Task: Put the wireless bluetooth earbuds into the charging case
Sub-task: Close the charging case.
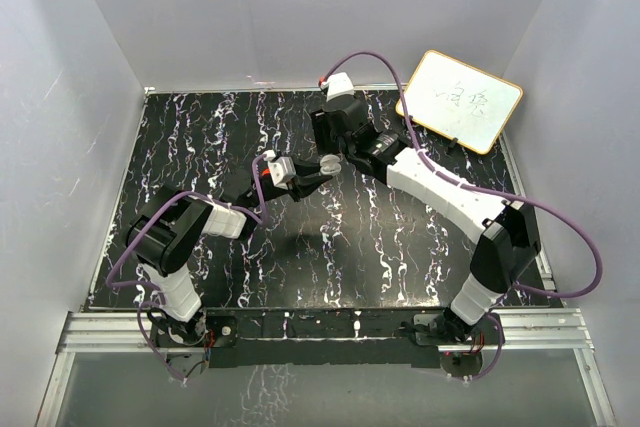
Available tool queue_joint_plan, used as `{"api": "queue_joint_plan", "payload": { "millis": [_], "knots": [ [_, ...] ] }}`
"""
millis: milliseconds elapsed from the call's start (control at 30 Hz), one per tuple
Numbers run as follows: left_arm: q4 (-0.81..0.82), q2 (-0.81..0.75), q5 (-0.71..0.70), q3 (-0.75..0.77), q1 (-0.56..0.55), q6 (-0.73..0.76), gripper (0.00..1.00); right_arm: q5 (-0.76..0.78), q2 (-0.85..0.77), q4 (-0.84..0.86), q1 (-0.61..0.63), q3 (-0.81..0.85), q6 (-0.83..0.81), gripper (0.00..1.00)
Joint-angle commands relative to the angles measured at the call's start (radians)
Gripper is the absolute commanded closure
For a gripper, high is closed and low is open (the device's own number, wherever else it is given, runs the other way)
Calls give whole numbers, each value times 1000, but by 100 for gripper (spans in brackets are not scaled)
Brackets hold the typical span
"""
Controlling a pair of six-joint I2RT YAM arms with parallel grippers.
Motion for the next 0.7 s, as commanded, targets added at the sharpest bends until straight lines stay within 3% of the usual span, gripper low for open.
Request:
{"api": "queue_joint_plan", "payload": {
  "millis": [0,533,667],
  "knots": [
    [190,-49,17,7,3,-9,100,-29,-8,79,-5,-34,5,47],
    [184,29,-134,98,35,-135,100,-42,-173,129,-1,-257,46,46],
    [173,53,-153,122,40,-153,100,13,-209,136,-1,-288,55,46]
  ]
}}
